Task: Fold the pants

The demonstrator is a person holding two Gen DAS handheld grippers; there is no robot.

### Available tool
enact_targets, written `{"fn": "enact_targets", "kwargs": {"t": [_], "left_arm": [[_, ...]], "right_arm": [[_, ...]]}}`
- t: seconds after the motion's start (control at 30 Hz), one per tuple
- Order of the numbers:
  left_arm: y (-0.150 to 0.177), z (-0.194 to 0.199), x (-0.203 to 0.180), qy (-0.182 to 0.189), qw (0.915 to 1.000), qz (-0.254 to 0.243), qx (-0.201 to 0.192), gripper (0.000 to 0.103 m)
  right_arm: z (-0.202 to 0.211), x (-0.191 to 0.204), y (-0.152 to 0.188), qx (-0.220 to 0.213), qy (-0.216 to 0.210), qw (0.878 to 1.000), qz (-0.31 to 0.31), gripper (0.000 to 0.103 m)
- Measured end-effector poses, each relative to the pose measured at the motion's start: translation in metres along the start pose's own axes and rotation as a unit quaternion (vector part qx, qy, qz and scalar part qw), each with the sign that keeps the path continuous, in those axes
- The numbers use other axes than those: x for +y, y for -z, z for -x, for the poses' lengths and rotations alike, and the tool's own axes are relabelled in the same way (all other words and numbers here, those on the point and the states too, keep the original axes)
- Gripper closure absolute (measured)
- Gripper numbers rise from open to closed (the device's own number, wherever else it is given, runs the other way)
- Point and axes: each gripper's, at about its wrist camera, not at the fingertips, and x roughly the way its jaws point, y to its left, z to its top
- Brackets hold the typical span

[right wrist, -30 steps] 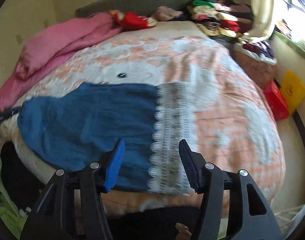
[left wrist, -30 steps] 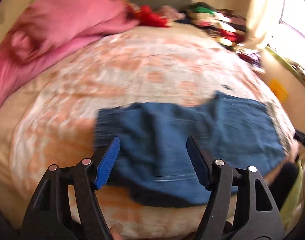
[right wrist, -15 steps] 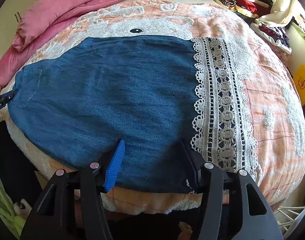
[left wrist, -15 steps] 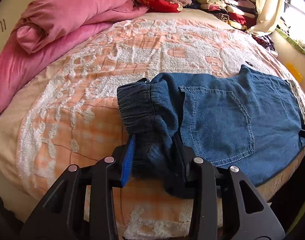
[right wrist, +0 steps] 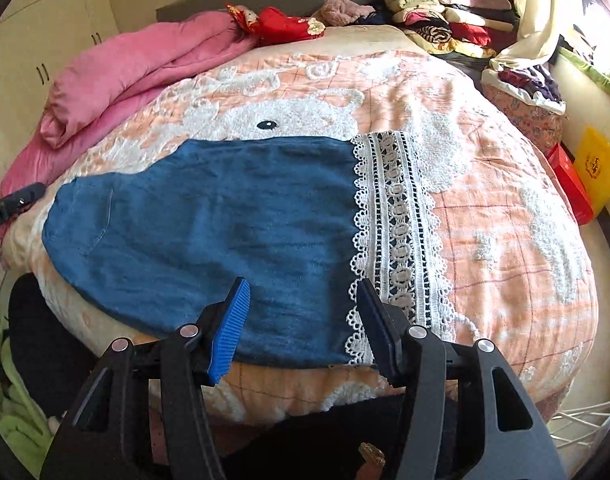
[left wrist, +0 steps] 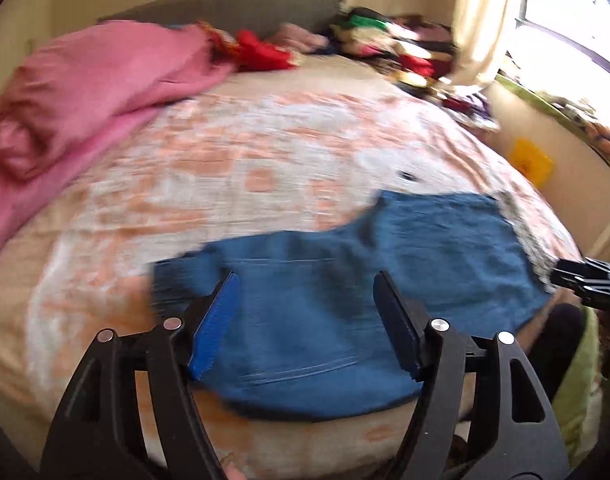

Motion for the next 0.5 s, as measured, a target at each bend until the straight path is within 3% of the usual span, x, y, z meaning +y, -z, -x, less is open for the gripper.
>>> {"fn": "enact_targets", "kwargs": {"t": [0.13, 0.27, 0.4, 0.5], "left_arm": [[-0.001, -0.044, -0.046, 0.055, 0.9969, -0.038, 0.042, 0.038], [0.006, -0.085, -0.077, 0.072, 0.9913, -0.069, 0.086, 0.037], [0.018, -0.117, -0.092, 0.056, 0.9872, -0.094, 0.116, 0.035], [0.026, -0.124, -0.094, 0.049, 0.9869, -0.103, 0.114, 0.032]], "right_arm": [[-0.002, 0.003, 0.004, 0.009, -0.009, 1.0, -0.004, 0.049], [-0.011, 0.013, 0.009, 0.02, -0.012, 1.0, 0.003, 0.049], [-0.025, 0.015, 0.012, 0.046, -0.002, 0.999, -0.001, 0.049], [-0.041, 0.007, 0.017, 0.076, 0.0, 0.997, -0.025, 0.048]]}}
